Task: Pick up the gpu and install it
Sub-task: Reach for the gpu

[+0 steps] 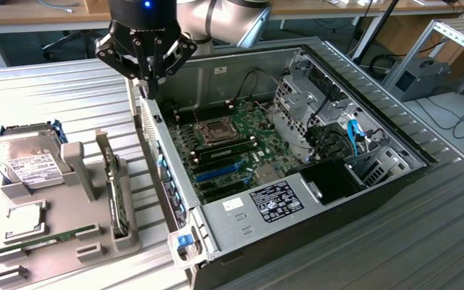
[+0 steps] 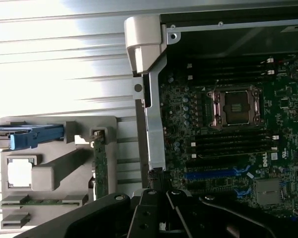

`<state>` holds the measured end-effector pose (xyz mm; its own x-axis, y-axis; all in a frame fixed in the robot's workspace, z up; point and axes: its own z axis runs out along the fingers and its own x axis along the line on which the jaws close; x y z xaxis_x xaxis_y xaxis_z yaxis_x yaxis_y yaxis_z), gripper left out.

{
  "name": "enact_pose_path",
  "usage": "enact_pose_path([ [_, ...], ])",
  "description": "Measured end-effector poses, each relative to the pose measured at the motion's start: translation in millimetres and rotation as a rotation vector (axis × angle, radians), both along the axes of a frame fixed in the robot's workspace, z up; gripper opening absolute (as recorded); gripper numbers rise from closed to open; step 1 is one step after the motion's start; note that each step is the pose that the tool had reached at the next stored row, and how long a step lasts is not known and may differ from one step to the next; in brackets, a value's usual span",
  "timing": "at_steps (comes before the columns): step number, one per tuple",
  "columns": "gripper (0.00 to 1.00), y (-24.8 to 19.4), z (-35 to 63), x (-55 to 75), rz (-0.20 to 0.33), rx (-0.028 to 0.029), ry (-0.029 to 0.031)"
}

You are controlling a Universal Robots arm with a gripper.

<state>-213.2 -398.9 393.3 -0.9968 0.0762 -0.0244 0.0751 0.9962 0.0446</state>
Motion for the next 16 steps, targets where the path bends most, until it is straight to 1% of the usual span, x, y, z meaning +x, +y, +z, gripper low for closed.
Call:
enact_pose_path([
  [16, 0.11, 0.0, 0.0, -5.9, 0.000, 0.0000, 0.0000],
])
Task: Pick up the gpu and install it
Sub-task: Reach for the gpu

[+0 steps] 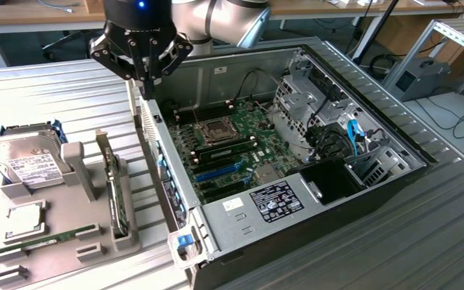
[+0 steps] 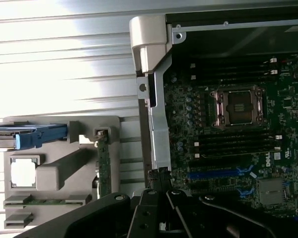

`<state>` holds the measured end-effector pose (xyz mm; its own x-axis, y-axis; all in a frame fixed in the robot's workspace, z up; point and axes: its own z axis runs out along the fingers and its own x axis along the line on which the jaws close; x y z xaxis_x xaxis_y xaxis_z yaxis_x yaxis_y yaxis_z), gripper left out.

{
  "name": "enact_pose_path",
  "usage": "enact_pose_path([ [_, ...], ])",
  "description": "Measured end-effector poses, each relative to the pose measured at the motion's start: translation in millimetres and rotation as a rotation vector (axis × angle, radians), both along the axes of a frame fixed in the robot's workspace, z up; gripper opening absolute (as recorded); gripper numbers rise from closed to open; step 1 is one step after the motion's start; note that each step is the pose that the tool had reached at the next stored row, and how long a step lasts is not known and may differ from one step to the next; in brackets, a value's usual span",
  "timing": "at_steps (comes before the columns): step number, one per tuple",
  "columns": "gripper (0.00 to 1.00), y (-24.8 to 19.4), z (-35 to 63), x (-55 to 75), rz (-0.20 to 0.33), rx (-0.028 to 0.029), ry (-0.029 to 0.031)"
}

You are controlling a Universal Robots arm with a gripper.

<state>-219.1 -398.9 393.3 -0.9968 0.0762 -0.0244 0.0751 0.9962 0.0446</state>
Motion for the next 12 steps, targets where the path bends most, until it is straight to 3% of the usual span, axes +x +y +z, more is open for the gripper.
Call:
enact_pose_path([
  [12, 0.11, 0.0, 0.0, -3.7, 0.000, 0.0000, 0.0000],
])
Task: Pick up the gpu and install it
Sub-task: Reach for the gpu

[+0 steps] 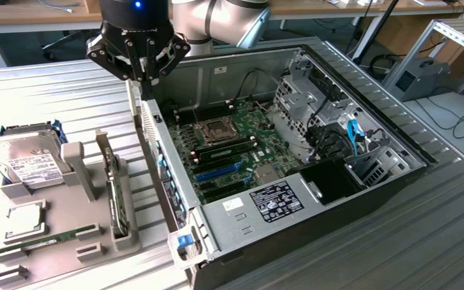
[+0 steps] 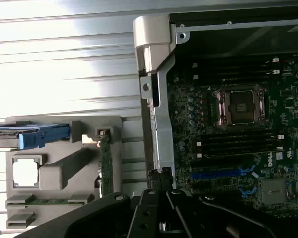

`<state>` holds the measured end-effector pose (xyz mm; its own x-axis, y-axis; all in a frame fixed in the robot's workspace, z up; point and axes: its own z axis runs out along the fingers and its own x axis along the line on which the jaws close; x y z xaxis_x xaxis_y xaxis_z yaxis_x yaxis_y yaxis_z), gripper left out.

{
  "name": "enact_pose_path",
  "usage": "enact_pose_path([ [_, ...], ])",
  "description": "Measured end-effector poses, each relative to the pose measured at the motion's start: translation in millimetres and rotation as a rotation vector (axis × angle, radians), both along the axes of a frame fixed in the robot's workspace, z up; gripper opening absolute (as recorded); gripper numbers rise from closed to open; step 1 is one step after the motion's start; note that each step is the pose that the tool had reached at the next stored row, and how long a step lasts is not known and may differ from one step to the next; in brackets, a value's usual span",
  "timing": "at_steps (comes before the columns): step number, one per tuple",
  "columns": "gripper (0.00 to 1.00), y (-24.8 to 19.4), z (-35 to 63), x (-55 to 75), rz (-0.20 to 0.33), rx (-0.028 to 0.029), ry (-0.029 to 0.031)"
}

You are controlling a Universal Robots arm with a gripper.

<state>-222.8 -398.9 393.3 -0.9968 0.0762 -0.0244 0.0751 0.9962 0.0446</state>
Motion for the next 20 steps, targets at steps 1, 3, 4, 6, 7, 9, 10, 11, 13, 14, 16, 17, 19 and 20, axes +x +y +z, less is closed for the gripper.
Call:
enact_pose_path([
  [1, 0.11, 0.0, 0.0, -0.3, 0.000, 0.0000, 0.0000],
  [3, 0.11, 0.0, 0.0, -0.9, 0.000, 0.0000, 0.0000],
  [4, 0.11, 0.0, 0.0, -1.1, 0.000, -0.0001, 0.0001],
  [6, 0.11, 0.0, 0.0, -1.6, 0.000, 0.0000, 0.0000],
  [7, 0.11, 0.0, 0.0, -1.9, 0.000, 0.0000, 0.0000],
  [9, 0.11, 0.0, 0.0, -2.3, 0.000, 0.0000, 0.0000],
  [10, 0.11, 0.0, 0.0, -2.6, 0.000, 0.0000, 0.0000],
  [11, 0.11, 0.0, 0.0, -2.8, 0.000, 0.0000, 0.0000],
  [13, 0.11, 0.0, 0.0, -3.9, 0.000, 0.0000, 0.0000],
  [14, 0.11, 0.0, 0.0, -4.8, 0.000, 0.0000, 0.0000],
  [16, 0.11, 0.0, 0.0, -5.7, 0.000, 0.0000, 0.0000],
  [17, 0.11, 0.0, 0.0, -6.2, 0.000, 0.0000, 0.0000],
  [19, 0.11, 0.0, 0.0, -8.1, 0.000, 0.0000, 0.0000],
  [20, 0.11, 0.0, 0.0, -8.5, 0.000, 0.0000, 0.0001],
])
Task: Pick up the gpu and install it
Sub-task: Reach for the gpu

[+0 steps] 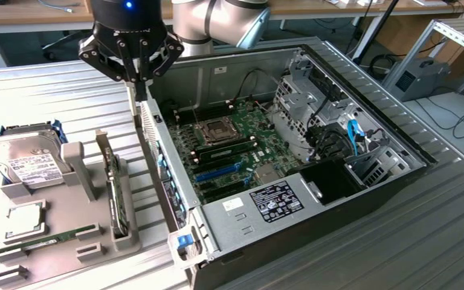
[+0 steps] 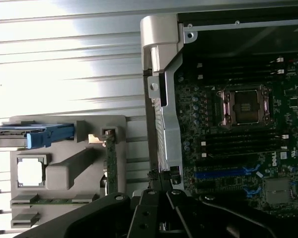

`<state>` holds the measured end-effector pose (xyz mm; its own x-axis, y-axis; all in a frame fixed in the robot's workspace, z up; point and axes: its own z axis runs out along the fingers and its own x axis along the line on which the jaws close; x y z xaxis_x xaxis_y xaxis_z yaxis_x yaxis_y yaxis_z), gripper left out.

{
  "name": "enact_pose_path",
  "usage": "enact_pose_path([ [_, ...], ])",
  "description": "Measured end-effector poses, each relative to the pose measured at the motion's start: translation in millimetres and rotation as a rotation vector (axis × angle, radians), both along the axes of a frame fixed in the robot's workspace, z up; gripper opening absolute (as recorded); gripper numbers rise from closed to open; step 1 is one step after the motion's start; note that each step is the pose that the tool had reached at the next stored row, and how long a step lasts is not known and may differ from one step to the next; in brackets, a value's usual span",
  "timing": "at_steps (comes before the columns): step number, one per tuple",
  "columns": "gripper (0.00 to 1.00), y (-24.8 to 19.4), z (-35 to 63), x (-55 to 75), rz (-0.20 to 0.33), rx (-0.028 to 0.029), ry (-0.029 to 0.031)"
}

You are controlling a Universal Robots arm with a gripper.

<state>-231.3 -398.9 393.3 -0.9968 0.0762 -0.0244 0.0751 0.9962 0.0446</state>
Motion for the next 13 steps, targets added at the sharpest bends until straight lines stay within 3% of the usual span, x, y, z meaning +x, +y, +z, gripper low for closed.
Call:
enact_pose_path([
  [13, 0.11, 0.0, 0.0, -4.4, 0.000, 0.0000, 0.0000],
])
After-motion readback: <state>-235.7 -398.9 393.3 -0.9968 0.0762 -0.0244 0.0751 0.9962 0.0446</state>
